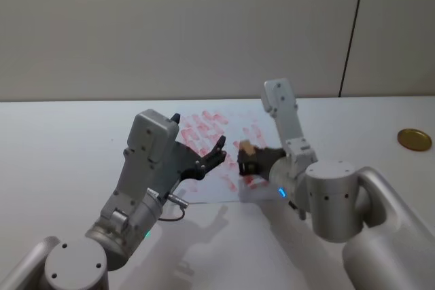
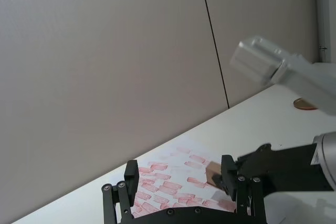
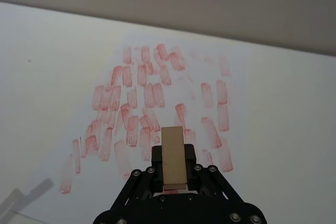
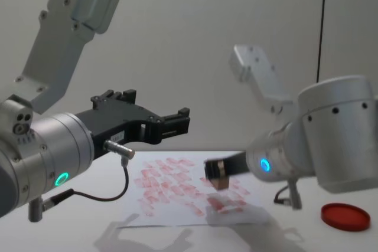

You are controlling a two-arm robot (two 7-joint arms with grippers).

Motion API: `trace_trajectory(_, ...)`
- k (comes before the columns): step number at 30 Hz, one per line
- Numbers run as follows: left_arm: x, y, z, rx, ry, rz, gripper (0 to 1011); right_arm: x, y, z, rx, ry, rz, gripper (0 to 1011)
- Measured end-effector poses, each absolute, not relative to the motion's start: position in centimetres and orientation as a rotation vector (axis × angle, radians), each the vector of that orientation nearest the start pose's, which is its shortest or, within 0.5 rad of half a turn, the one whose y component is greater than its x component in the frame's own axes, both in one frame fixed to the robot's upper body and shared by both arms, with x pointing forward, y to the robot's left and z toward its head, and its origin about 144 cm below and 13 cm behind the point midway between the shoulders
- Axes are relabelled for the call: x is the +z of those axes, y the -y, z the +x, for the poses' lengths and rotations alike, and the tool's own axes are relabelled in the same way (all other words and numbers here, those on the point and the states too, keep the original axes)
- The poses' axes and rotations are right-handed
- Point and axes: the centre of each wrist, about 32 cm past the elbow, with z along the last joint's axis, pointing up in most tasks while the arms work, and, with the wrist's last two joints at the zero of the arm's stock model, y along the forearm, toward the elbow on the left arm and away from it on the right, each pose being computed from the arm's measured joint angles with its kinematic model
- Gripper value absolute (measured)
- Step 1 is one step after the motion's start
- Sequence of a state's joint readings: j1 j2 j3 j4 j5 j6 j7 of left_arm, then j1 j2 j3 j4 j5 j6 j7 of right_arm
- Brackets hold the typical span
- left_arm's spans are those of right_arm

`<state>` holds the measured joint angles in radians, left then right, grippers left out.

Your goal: Use the one hand to pick up the stamp and affix it onto the A4 paper.

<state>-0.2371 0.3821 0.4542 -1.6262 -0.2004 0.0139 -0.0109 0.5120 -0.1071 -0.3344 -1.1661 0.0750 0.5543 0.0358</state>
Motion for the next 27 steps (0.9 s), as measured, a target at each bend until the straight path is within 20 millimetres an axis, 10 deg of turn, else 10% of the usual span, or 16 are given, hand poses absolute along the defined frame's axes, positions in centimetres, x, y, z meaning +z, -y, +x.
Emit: trace_trajectory(27,120.4,-19.8,49.2,1.124,0.268,0.061,993,125.2,14.3,51.6,-1.388,-0.11,-0.196,218)
